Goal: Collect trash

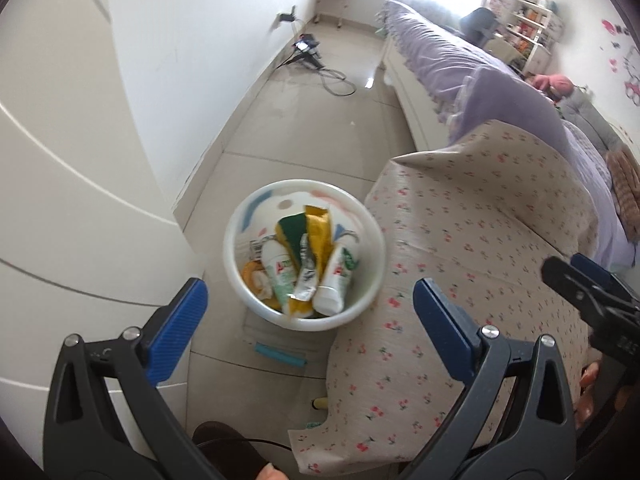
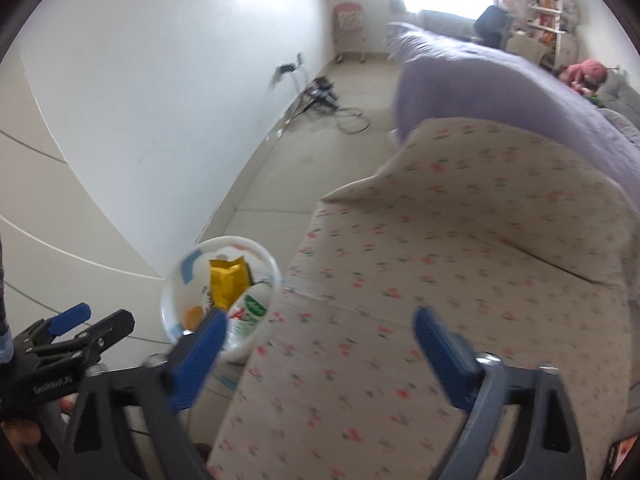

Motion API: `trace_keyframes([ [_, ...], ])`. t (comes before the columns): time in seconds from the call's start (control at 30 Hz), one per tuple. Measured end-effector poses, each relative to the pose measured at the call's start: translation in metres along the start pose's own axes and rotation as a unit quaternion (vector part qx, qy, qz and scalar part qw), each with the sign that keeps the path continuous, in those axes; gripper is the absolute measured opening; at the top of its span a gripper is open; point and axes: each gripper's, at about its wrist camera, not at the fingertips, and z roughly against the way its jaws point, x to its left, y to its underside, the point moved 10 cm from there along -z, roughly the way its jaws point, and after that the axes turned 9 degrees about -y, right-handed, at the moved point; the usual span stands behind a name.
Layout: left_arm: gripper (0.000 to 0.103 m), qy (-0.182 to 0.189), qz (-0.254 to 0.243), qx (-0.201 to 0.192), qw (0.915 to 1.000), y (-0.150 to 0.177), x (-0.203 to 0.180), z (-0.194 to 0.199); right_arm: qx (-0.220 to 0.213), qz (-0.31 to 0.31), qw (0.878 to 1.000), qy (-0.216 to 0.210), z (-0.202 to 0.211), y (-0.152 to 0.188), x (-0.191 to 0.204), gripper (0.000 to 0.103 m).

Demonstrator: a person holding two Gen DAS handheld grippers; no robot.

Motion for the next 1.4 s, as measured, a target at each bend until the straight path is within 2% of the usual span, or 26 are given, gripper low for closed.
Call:
trace_keyframes([
  [0.1,0.102,0.000,-0.010,-0.009,0.9999,0.007,-0.010,0.011,-0.011,-0.005,1.000,0.013,0.029,0.015,-0.012,0.103],
  [0.2,0.102,-0.001,-0.012,-0.018,0.9998,0.015,-0.016,0.020,-0.013,-0.003,1.000,0.027,0.040,0.026,-0.019,0.103],
  [0.47,0.102,-0.033,-0.024,-0.032,0.9986,0.041,-0.028,0.035,-0.050,0.000,0.997,0.054,0.068,0.052,-0.025,0.103],
  [0.8,0.102,-0.051,-0.032,-0.048,0.9970,0.054,-0.038,0.038,-0.074,-0.006,0.995,0.072,0.075,0.065,-0.041,0.103],
  [1.4,0.102,-0.043,-0.036,-0.045,0.9974,0.062,-0.046,0.037,-0.059,-0.024,0.996,0.056,0.067,0.072,-0.042,0.103],
])
